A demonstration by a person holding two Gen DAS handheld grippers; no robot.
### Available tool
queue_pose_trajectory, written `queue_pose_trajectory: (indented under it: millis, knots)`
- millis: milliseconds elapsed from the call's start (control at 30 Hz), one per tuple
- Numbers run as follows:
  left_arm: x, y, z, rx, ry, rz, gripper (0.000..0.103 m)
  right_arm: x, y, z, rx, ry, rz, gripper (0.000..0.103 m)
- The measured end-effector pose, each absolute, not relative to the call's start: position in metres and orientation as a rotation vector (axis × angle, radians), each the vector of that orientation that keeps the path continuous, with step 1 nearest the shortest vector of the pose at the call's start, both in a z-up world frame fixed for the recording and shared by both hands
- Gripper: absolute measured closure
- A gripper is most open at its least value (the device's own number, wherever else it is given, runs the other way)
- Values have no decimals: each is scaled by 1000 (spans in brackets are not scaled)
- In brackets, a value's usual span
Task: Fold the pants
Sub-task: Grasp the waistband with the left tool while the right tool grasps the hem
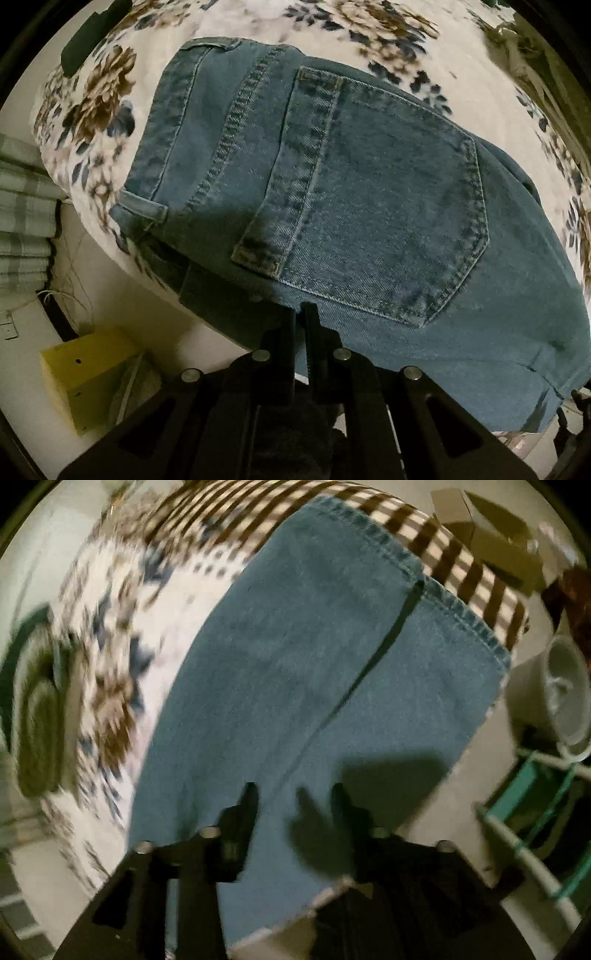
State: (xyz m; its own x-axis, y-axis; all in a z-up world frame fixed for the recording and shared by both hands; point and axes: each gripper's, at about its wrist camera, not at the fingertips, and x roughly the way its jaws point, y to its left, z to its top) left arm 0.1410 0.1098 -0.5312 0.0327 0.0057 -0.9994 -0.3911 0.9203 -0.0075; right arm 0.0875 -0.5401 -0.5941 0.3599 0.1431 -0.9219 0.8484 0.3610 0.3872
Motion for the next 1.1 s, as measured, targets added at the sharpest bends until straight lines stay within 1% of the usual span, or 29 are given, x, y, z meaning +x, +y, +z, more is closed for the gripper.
queue_pose_trajectory:
  millis: [133,267,300,367,400,600,733,933,1100]
  knots:
    - [146,108,-526,-310,1508,305,100,78,-577,-623,1233,1025,-685,57]
    - [149,106,-523,-307,1514,303,100,70,-604,-646,1352,866,-708,57]
    - [150,106,-522,-307,1514,303,100,68,-605,-647,1364,836,-714,65]
    - [150,107,-520,-308,1514,303,100,64,-606,-642,1337,818,-745,91]
    - [150,107,-518,-312,1514,304,100,61,-606,-638,1328,819,-746,94]
    - [147,112,-500,-315,1505,295,100,34,-597,-597,1263,855,-724,97]
    - [142,120,-494,-309,1510,282,100,10,-597,-588,1271,910,-715,97]
    - [137,133,-506,-244,1518,321,101,-22,-600,-609,1333,989,-748,97]
    - [132,140,-520,-248,1542,337,100,-30,-598,-632,1308,1047,-779,96]
